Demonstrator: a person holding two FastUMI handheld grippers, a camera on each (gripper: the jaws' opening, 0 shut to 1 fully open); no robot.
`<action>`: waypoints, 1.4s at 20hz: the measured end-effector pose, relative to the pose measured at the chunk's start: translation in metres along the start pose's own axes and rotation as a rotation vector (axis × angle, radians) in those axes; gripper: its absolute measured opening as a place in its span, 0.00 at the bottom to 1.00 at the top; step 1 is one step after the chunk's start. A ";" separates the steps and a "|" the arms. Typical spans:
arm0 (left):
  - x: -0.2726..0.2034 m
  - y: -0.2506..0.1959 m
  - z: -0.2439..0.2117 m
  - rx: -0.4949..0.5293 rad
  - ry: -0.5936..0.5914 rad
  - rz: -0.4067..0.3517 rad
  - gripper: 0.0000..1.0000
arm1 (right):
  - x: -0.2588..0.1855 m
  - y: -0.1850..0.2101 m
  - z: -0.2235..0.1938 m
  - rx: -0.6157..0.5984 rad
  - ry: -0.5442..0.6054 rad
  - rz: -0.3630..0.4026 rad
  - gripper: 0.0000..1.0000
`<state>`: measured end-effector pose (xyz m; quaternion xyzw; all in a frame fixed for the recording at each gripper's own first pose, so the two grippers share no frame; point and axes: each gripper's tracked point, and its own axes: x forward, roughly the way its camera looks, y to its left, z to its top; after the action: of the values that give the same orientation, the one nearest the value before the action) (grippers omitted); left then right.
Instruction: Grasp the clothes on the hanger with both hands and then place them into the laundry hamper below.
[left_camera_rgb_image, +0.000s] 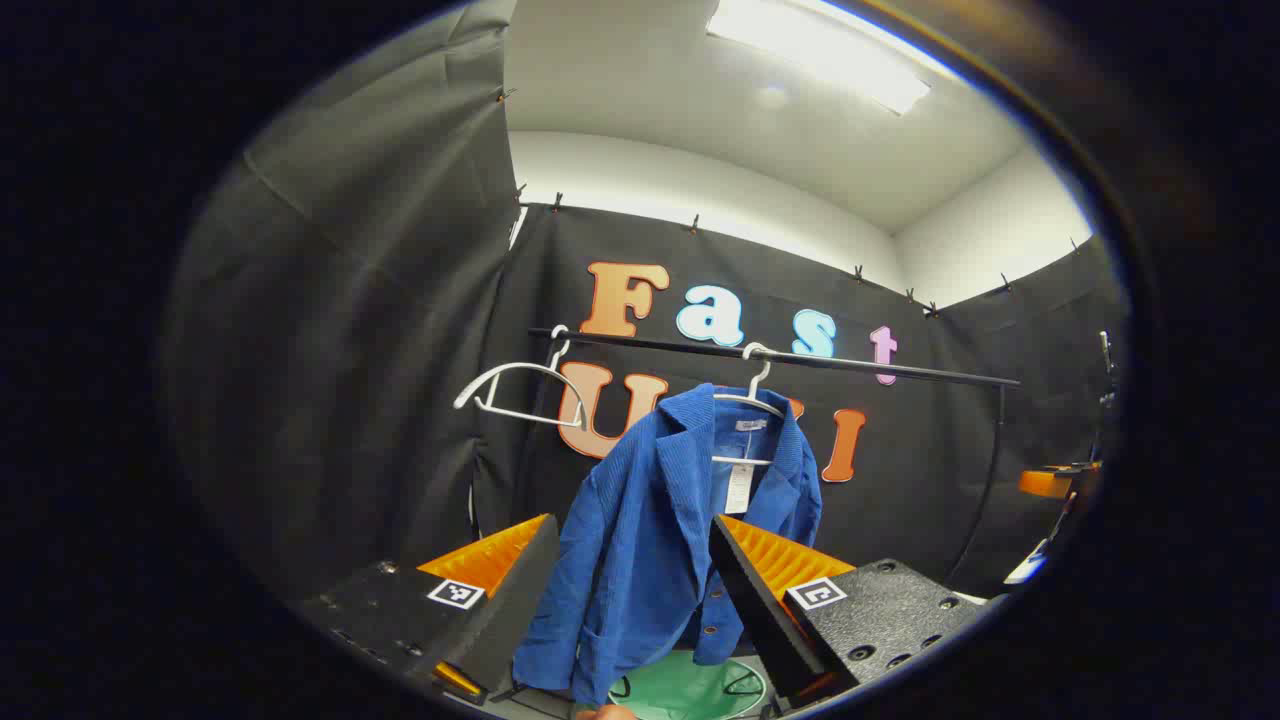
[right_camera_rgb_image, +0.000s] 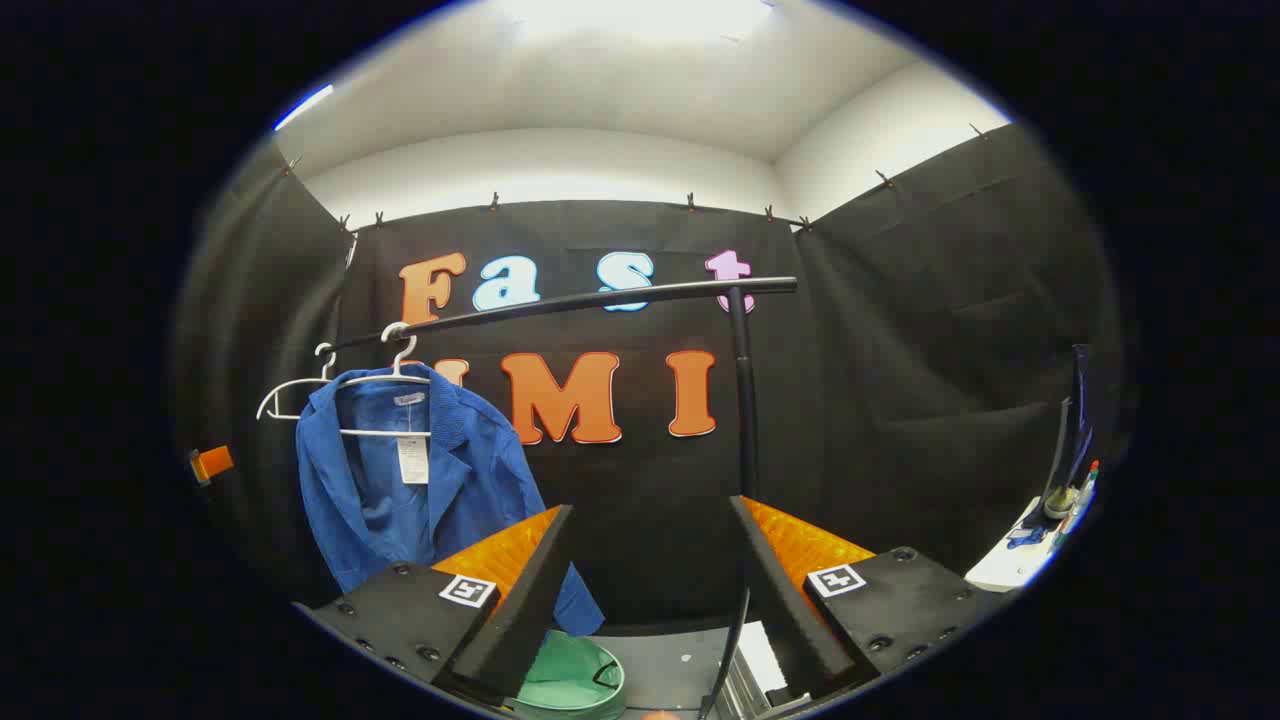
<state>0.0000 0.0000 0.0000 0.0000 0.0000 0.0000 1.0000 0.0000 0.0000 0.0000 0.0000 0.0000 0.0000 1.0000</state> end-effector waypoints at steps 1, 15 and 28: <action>0.000 -0.003 -0.004 -0.006 0.010 -0.008 0.95 | -0.002 -0.002 0.000 -0.011 -0.007 -0.008 0.89; 0.000 0.005 -0.019 0.041 0.005 -0.011 0.95 | 0.004 0.029 -0.008 -0.017 0.016 0.039 0.97; 0.003 0.010 -0.001 0.055 -0.049 -0.006 0.95 | 0.011 -0.008 0.008 0.015 -0.022 -0.042 0.97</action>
<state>0.0025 0.0097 -0.0011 0.0273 -0.0245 -0.0031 0.9993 0.0114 -0.0080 0.0078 0.0073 -0.0112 -0.0208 0.9997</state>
